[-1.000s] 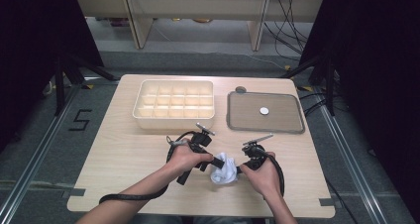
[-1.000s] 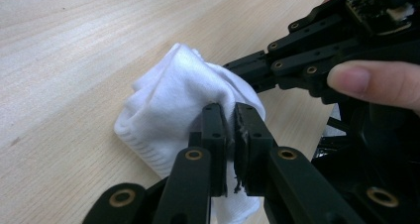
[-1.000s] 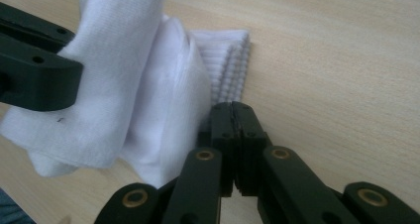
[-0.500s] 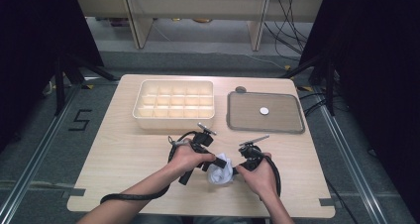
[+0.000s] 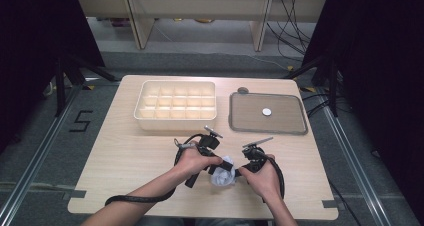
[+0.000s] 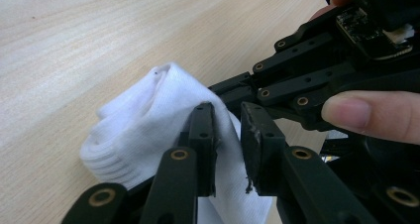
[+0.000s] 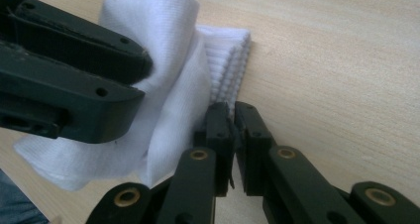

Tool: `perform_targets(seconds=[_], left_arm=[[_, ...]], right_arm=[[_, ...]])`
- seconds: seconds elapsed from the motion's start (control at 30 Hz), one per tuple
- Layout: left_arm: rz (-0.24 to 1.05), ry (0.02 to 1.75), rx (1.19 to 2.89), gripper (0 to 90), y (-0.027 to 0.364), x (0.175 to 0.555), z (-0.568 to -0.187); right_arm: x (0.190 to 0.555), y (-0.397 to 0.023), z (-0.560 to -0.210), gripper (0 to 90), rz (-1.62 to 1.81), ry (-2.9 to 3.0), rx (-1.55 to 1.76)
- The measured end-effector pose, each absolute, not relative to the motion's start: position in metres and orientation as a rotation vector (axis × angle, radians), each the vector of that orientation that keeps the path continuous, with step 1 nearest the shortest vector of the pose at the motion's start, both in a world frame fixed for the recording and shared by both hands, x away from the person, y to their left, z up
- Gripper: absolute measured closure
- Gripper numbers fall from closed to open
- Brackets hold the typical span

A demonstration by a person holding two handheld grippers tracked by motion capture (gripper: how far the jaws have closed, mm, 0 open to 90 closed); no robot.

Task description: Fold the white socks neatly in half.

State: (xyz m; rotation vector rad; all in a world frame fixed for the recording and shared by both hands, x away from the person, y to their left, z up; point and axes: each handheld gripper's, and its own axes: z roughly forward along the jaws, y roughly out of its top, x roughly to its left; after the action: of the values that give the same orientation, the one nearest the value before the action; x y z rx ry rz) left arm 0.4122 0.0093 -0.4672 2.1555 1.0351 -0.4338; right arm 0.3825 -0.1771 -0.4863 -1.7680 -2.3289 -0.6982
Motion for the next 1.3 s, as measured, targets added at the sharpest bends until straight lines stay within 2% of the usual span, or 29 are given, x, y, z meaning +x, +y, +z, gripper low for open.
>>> perform_targets(seconds=[0.33, 0.4, 0.73, 1.03, 1.2, 1.3], left_arm=[[-0.413, 1.034, 2.13, 66.2, -0.001, 0.41, -0.469], [-0.399, 0.998, 2.177, 64.1, 0.0, 0.411, -0.472], [-0.38, 0.985, 2.178, 61.0, -0.005, 0.408, -0.479], [-0.371, 0.961, 2.136, 52.0, -0.004, 0.402, -0.463], [-0.328, 0.938, 2.088, 51.7, 0.005, 0.399, -0.447], [-0.292, 0.907, 2.096, 56.8, 0.015, 0.398, -0.441]], right_arm=[[0.383, -0.183, -0.485, 85.1, -0.748, -2.322, -1.746], [0.381, -0.185, -0.484, 85.1, -0.743, -2.286, -1.757], [0.381, -0.194, -0.491, 85.1, -0.747, -2.307, -1.737], [0.38, -0.197, -0.484, 84.2, -0.782, -2.288, -1.772], [0.38, -0.201, -0.482, 83.6, -0.797, -2.31, -1.781], [0.379, -0.205, -0.482, 83.3, -0.807, -2.306, -1.78]])
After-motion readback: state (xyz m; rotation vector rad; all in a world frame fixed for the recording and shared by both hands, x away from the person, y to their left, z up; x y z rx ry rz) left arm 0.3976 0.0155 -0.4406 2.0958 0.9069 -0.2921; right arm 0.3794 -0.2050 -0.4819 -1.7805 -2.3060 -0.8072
